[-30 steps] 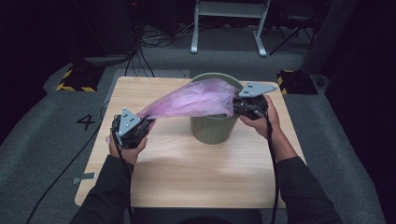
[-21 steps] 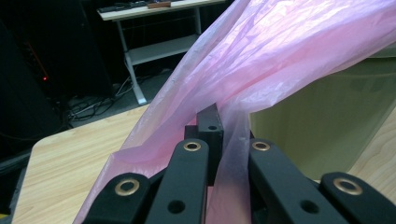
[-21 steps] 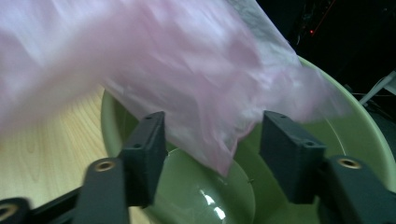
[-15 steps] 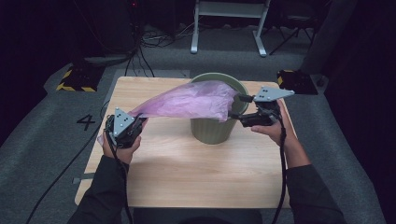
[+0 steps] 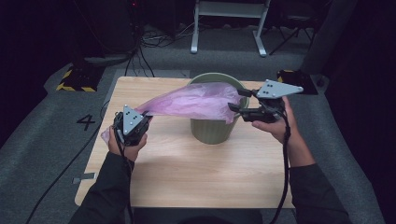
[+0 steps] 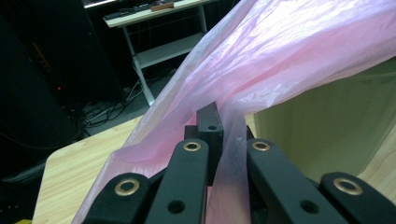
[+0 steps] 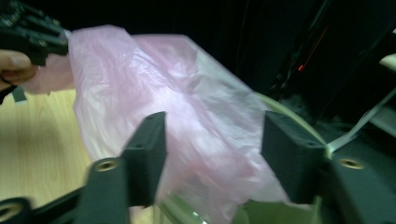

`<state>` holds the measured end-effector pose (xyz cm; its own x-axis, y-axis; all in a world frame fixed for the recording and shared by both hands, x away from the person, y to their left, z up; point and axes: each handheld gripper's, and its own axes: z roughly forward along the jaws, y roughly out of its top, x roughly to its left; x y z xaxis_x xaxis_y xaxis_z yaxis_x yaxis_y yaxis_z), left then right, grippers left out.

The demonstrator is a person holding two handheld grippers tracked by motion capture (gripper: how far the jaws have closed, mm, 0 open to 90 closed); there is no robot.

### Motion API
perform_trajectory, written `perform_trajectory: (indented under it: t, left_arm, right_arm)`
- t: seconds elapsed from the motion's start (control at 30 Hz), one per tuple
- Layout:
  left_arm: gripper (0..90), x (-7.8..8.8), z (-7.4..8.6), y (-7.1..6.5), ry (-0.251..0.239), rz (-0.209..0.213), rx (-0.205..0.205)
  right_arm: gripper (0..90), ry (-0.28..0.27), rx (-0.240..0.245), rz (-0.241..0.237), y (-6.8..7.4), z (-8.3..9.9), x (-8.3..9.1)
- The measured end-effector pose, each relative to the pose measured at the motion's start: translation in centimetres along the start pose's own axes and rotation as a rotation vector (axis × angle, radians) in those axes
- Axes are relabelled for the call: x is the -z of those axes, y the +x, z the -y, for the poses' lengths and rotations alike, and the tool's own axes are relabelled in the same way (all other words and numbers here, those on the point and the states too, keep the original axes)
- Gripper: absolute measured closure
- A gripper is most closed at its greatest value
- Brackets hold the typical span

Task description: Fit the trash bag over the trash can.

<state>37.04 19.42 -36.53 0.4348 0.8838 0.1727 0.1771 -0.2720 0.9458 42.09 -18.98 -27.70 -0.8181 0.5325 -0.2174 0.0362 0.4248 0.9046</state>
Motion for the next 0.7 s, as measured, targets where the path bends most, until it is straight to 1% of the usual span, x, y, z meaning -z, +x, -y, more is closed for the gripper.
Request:
perform_trajectory:
  t: [0.03,0.1,0.17,0.2,0.33,0.37,0.4,0.5,0.6,0.7]
  left_arm:
    - [89.7,0.0,0.0,0.0,-0.002,0.003,-0.002]
    - [89.7,-0.1,-0.1,-0.2,-0.006,0.013,0.000]
    - [89.7,-0.1,-0.1,-0.3,-0.014,0.020,-0.001]
    - [89.6,-0.1,-0.2,-0.5,-0.021,0.026,0.004]
    - [89.6,-0.2,-0.5,-1.0,-0.039,0.037,-0.002]
    - [89.6,-0.2,-0.7,-1.2,-0.041,0.042,-0.005]
    - [89.6,-0.3,-0.8,-1.3,-0.044,0.048,-0.009]
    - [89.6,-0.6,-1.1,-1.8,-0.054,0.064,-0.015]
    - [89.6,-0.9,-1.5,-2.3,-0.057,0.075,-0.024]
    - [89.6,-1.1,-1.8,-2.8,-0.064,0.092,-0.031]
  right_arm:
    - [46.1,0.018,-0.009,-0.004,-0.1,0.0,-0.7]
    - [53.3,0.076,-0.028,0.022,-0.5,0.2,-2.3]
    - [54.7,0.095,-0.036,0.026,-0.8,0.4,-3.2]
    - [57.4,0.113,-0.038,0.038,-0.9,0.4,-3.7]
    - [62.5,0.180,-0.024,0.054,-1.2,0.6,-5.5]
    - [63.8,0.193,-0.029,0.058,-1.3,0.6,-5.8]
    - [64.6,0.201,-0.032,0.052,-1.4,0.6,-6.1]
    - [66.0,0.236,-0.024,0.048,-1.6,0.6,-6.9]
    - [67.9,0.266,-0.028,0.032,-1.6,0.8,-7.5]
    - [68.5,0.283,-0.032,0.021,-1.6,1.0,-7.9]
